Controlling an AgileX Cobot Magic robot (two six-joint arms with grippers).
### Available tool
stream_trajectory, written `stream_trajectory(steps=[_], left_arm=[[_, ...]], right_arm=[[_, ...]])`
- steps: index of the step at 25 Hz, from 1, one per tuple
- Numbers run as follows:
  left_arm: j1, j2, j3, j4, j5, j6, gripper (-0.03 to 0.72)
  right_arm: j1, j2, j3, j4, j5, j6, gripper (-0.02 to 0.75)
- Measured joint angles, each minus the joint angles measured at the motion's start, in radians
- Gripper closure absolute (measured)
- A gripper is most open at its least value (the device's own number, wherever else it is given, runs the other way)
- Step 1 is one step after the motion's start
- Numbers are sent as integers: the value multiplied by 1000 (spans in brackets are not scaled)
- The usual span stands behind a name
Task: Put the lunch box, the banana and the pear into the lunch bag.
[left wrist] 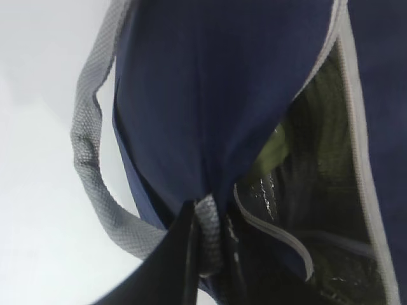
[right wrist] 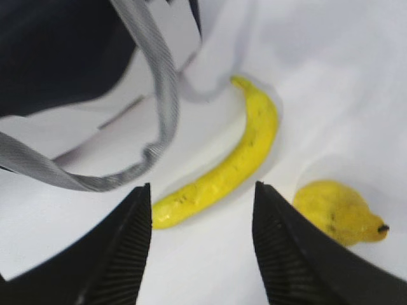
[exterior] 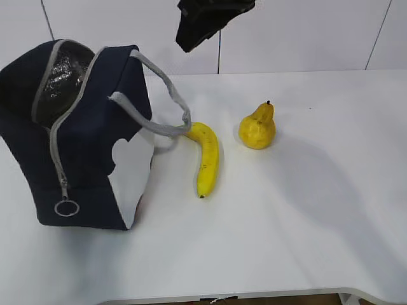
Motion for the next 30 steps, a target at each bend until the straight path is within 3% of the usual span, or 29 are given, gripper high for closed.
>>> stream_trajectory(steps=[10, 20, 27, 30], left_arm=[[4, -24, 0, -18, 83, 0, 676], [4, -24, 0, -185, 146, 67, 676], [4, -24, 0, -202, 149, 77, 677], [4, -24, 0, -202, 149, 77, 677]], right_arm=[[-21, -2, 144, -145, -57, 153, 313], [-48, 135, 153, -185, -93, 337, 307], [-48, 202, 153, -172, -146, 388, 135], [-48, 222, 153, -162, -170, 447, 112]])
